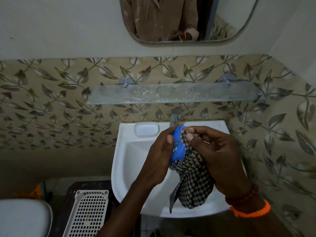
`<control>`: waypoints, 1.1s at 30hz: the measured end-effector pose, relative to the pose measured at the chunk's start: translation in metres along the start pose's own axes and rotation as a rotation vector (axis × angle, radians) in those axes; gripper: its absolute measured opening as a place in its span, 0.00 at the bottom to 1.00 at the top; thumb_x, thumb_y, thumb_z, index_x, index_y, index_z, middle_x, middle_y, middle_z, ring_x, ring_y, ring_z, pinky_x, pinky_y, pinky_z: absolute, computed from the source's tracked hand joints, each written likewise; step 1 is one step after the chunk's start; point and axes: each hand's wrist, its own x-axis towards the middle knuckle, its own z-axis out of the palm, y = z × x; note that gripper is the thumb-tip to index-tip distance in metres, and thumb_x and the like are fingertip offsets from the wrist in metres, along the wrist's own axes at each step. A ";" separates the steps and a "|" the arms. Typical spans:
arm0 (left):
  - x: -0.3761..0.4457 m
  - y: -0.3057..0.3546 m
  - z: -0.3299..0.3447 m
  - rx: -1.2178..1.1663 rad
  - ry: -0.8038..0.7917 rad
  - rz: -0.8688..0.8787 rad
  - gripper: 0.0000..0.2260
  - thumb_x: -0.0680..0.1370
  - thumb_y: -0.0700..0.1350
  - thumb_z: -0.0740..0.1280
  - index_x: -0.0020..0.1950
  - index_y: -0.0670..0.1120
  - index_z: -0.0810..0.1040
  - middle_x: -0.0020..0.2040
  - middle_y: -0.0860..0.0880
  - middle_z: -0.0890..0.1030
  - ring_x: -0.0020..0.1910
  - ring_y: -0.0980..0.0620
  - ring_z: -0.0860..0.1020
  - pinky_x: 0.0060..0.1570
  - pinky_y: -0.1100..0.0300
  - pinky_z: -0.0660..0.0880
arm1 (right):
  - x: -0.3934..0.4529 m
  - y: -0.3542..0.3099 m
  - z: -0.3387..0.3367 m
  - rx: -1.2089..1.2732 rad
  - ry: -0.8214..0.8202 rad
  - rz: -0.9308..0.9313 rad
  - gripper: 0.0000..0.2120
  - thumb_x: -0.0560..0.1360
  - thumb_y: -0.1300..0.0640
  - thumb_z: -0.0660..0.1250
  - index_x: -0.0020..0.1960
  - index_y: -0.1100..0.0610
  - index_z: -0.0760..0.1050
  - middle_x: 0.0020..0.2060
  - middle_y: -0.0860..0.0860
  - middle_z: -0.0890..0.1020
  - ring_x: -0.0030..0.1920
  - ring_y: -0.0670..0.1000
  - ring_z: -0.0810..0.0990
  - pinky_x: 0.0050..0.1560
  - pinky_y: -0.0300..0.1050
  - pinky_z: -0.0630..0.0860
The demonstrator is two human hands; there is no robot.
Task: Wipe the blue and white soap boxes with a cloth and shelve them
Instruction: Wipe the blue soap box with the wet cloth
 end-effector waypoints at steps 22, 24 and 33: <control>-0.007 0.008 0.011 -0.104 -0.075 -0.195 0.42 0.58 0.87 0.50 0.52 0.63 0.85 0.50 0.51 0.89 0.51 0.50 0.87 0.44 0.53 0.84 | -0.004 0.003 0.000 -0.658 0.081 -0.405 0.09 0.79 0.56 0.68 0.57 0.56 0.83 0.48 0.49 0.84 0.50 0.44 0.83 0.47 0.44 0.83; -0.011 0.014 0.009 -0.144 -0.148 -0.225 0.31 0.58 0.87 0.53 0.51 0.77 0.81 0.50 0.65 0.87 0.52 0.66 0.84 0.45 0.72 0.80 | 0.002 0.003 -0.002 -0.585 0.115 -0.350 0.08 0.78 0.55 0.69 0.56 0.51 0.83 0.49 0.47 0.84 0.52 0.44 0.82 0.49 0.40 0.81; -0.005 0.015 0.007 -0.542 -0.047 -0.403 0.24 0.76 0.69 0.63 0.63 0.57 0.85 0.62 0.47 0.86 0.62 0.48 0.84 0.56 0.55 0.82 | 0.004 0.007 0.008 -0.538 0.160 -0.241 0.09 0.77 0.53 0.70 0.57 0.47 0.80 0.50 0.45 0.80 0.50 0.45 0.83 0.47 0.43 0.83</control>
